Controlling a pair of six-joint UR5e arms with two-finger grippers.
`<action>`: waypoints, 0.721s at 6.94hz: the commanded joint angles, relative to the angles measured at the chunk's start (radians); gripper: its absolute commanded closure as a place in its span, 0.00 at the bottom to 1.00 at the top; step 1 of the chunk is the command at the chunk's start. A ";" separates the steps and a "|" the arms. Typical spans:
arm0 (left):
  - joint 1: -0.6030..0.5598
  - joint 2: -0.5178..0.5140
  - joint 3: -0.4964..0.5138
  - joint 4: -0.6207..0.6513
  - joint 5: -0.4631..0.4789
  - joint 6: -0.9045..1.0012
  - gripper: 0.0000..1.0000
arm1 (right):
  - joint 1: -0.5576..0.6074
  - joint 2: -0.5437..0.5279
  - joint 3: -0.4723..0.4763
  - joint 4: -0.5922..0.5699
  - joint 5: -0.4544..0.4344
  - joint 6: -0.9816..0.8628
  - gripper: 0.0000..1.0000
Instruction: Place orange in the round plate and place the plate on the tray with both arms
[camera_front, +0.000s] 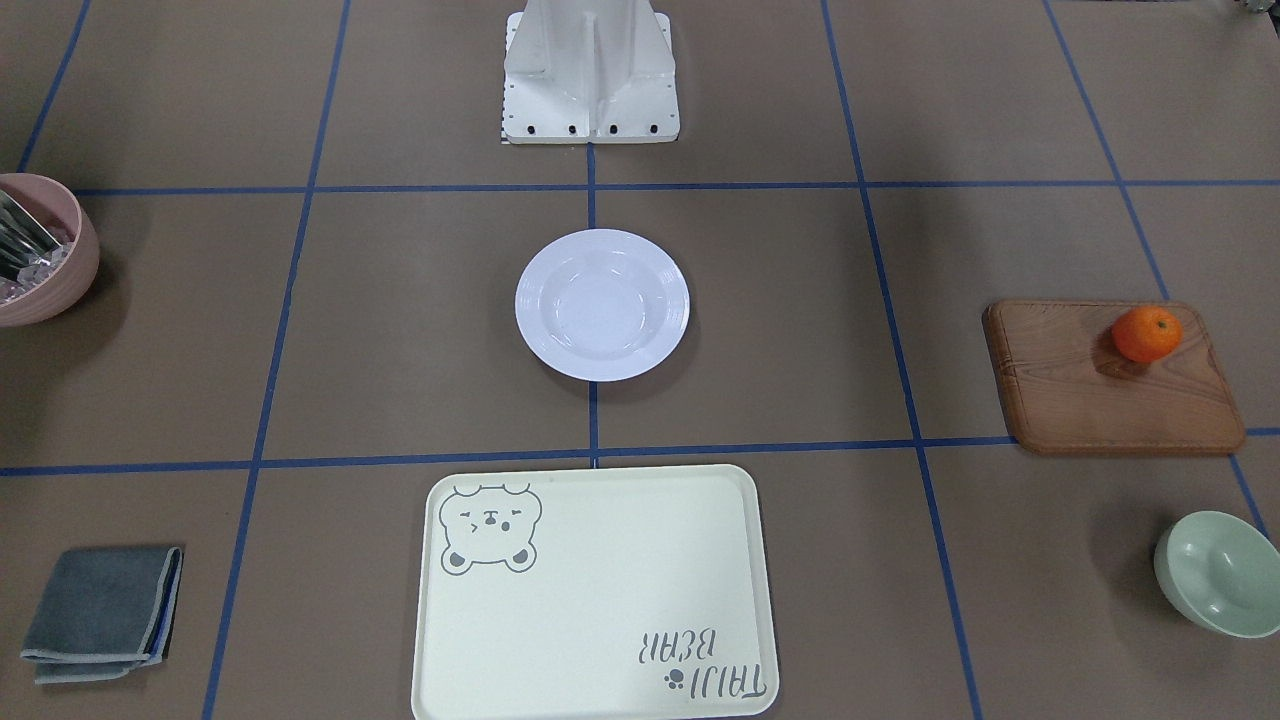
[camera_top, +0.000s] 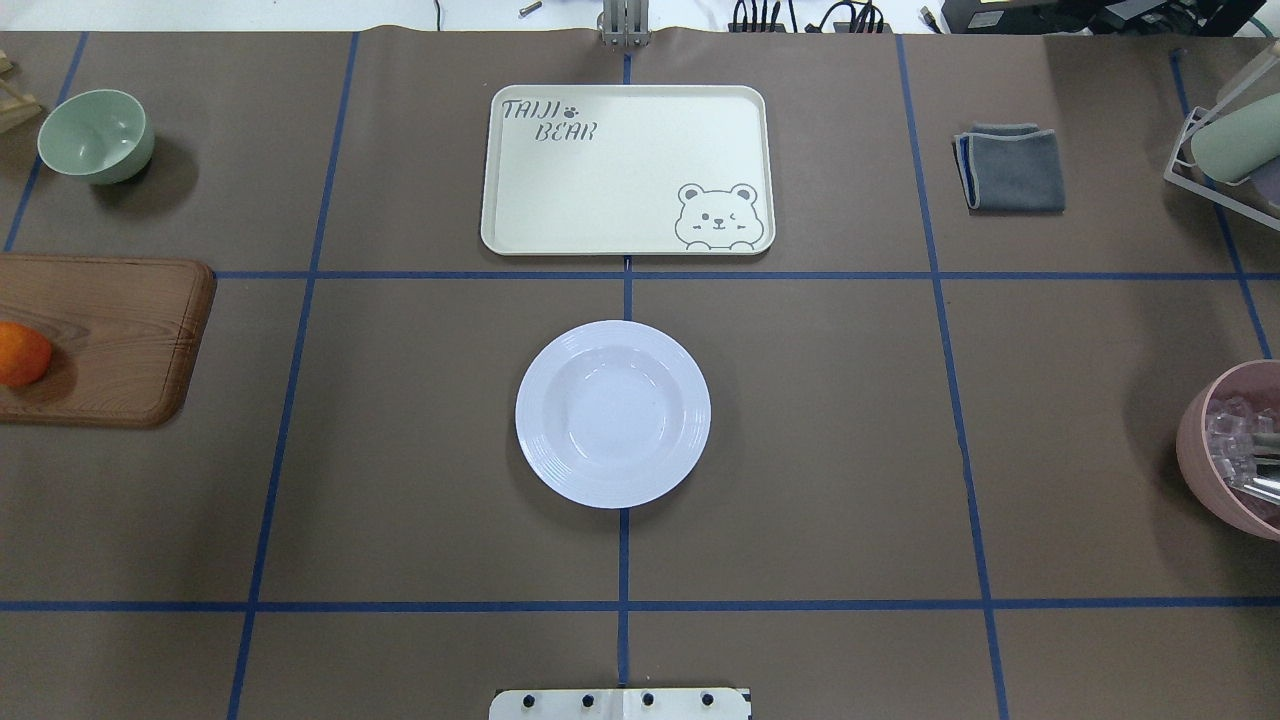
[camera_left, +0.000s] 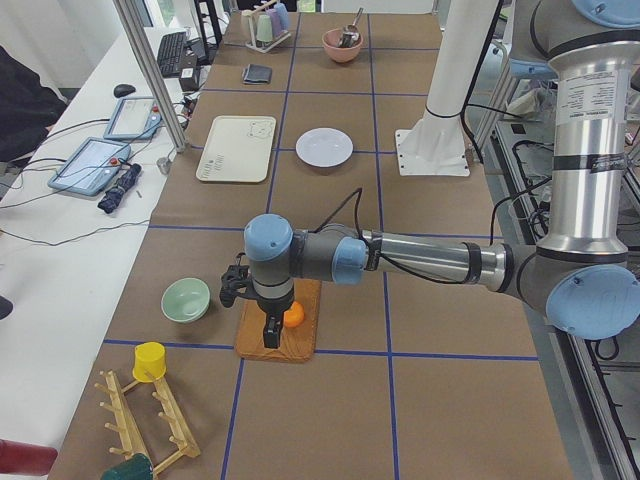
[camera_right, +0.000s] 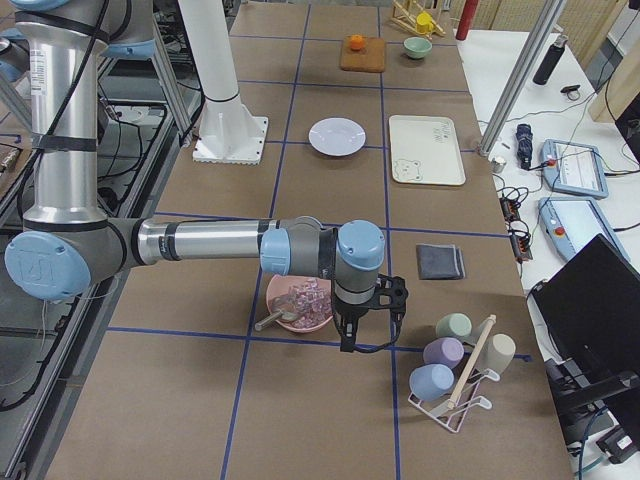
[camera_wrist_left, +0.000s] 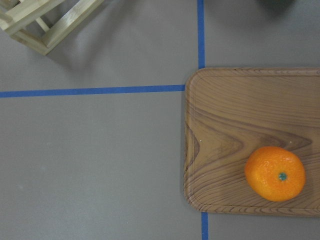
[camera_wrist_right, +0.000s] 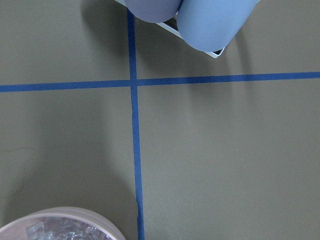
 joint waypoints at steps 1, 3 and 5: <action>0.080 -0.032 0.010 -0.097 -0.002 -0.132 0.02 | -0.018 0.000 0.006 0.003 -0.009 -0.006 0.00; 0.161 -0.042 0.067 -0.175 -0.001 -0.272 0.02 | -0.023 0.002 -0.006 0.006 -0.010 0.002 0.00; 0.202 -0.040 0.194 -0.367 -0.003 -0.356 0.02 | -0.031 0.009 -0.001 0.006 -0.001 0.002 0.00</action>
